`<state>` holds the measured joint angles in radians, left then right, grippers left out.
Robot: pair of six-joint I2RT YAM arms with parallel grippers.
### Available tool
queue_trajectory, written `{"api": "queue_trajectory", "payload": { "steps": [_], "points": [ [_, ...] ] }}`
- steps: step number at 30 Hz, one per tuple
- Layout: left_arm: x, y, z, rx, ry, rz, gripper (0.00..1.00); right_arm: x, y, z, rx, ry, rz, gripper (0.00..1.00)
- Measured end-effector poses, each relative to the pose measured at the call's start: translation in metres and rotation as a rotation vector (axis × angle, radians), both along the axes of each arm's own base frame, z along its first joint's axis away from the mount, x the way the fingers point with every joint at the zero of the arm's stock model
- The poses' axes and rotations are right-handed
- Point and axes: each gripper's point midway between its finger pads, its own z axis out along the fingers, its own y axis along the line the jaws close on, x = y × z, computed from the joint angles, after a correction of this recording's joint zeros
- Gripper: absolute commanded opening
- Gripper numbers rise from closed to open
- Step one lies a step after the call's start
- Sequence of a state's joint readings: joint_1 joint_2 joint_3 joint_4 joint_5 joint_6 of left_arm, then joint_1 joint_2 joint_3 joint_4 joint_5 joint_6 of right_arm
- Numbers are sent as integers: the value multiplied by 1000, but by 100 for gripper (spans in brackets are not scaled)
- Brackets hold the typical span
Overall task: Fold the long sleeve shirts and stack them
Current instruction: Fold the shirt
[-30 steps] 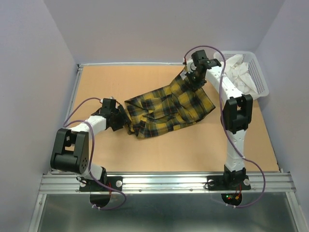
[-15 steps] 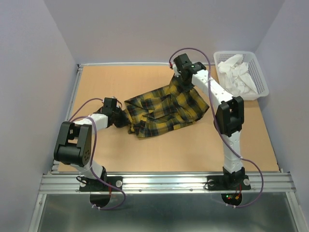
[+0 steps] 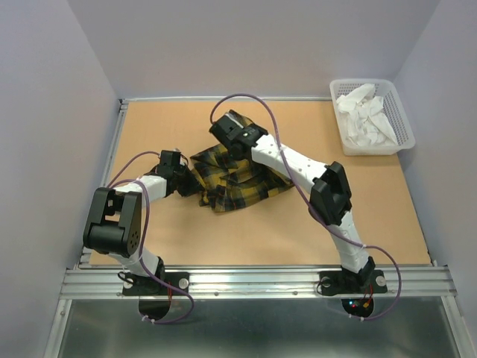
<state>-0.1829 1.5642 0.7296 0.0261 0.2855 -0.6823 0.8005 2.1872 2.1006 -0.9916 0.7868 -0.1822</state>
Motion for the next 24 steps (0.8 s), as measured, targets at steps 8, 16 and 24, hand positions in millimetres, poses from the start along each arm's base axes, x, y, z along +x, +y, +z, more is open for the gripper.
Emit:
{"api": "queue_trajectory", "payload": {
  "steps": [8,16,24],
  "points": [
    [-2,-1,-1,-15,3,16,6,-16,51,-25,-5,-11,51,2],
    [-9,0,-1,-26,6,40,6,-7,78,-29,91,-50,24,6],
    [-9,-8,4,-33,-14,23,6,0,99,-20,234,-81,-3,7]
  ]
}}
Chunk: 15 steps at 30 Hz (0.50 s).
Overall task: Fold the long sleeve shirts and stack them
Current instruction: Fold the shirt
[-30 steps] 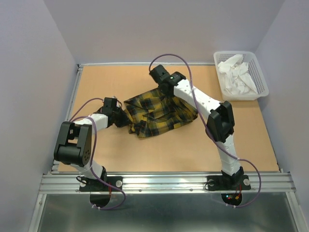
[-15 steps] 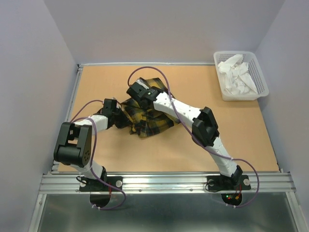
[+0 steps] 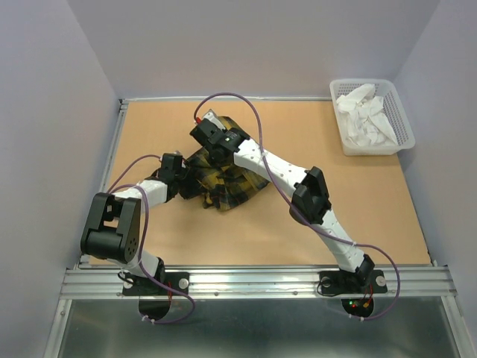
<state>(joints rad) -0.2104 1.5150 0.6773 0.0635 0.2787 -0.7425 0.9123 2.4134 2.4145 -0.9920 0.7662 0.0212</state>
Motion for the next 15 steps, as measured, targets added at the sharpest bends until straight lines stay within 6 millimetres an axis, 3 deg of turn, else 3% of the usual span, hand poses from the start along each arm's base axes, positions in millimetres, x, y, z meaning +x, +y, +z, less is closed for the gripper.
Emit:
{"api": "queue_trajectory", "payload": {
  "steps": [9,15],
  "points": [
    [-1,-2,0,1,0,-5,6,-5,14,-11,22,28,34,13],
    [-2,-4,0,1,0,-9,6,-12,28,-35,16,62,65,23]
  ]
}}
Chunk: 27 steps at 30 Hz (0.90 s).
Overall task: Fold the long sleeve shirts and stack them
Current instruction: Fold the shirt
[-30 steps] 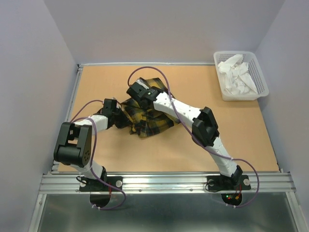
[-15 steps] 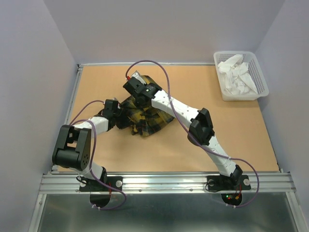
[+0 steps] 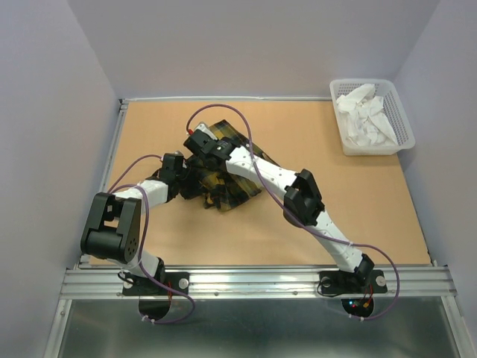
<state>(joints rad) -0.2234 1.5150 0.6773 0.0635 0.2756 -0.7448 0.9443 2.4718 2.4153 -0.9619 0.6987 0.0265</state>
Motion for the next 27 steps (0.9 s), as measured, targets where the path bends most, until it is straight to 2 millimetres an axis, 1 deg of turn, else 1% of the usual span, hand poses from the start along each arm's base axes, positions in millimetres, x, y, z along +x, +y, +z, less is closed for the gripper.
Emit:
{"api": "queue_trajectory", "payload": {
  "steps": [1,3,5,6,10,14,17,19,22,23,24,27],
  "points": [
    [0,0,0,0,0,0,6,0,1,-4,-1,5,1,24],
    [0,0,0,0,0,0,6,0,2,-7,5,8,-3,34],
    [0,0,0,1,-1,0,6,0,4,-9,15,7,-8,39],
    [0,0,0,1,-1,-1,6,1,6,-10,26,4,-11,45],
    [0,-2,2,0,-6,-3,6,3,12,-12,64,1,-18,52],
    [0,-1,2,0,-6,-3,6,3,21,-13,113,7,-10,52],
    [-1,-1,1,0,-4,-2,6,4,28,-12,151,8,-6,50],
    [-1,-1,1,0,-1,-1,6,5,33,-12,177,7,-1,46],
    [-1,-1,1,-1,-2,0,6,5,39,-12,207,11,2,45],
    [-1,-1,1,-1,-2,0,6,5,40,-12,212,12,2,43],
    [-1,-1,1,-1,-2,0,6,5,42,-12,224,13,3,36],
    [-1,-1,1,-1,-2,0,6,5,45,-11,245,15,3,34]
  ]
}}
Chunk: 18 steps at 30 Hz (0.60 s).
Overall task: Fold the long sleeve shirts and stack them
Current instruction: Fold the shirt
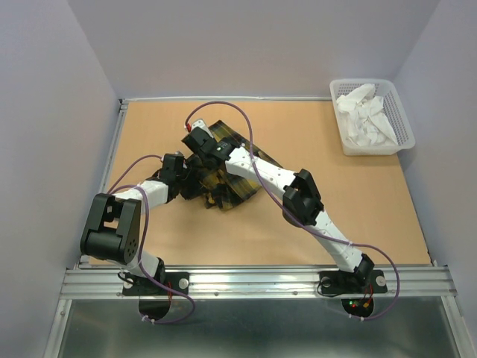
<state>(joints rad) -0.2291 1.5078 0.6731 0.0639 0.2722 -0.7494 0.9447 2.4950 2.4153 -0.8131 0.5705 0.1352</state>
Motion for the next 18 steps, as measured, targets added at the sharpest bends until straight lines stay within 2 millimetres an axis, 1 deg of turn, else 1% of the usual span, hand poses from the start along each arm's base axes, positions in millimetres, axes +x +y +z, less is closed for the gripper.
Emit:
{"api": "queue_trajectory", "payload": {
  "steps": [3,6,12,14,16,18],
  "points": [
    [0,0,0,0,0,0,6,1,3,1,15,-6,-1,35],
    [0,0,0,0,0,0,6,2,4,2,26,-10,-5,47],
    [0,-1,0,2,-1,-2,6,4,9,4,61,-19,-16,49],
    [-1,-2,0,2,-1,-6,6,5,12,5,78,-20,-18,53],
    [-1,-3,0,4,-2,-7,8,5,15,6,100,-22,-19,59],
    [-1,-3,0,4,-2,-6,12,5,19,7,120,-20,-17,63]
  ]
}}
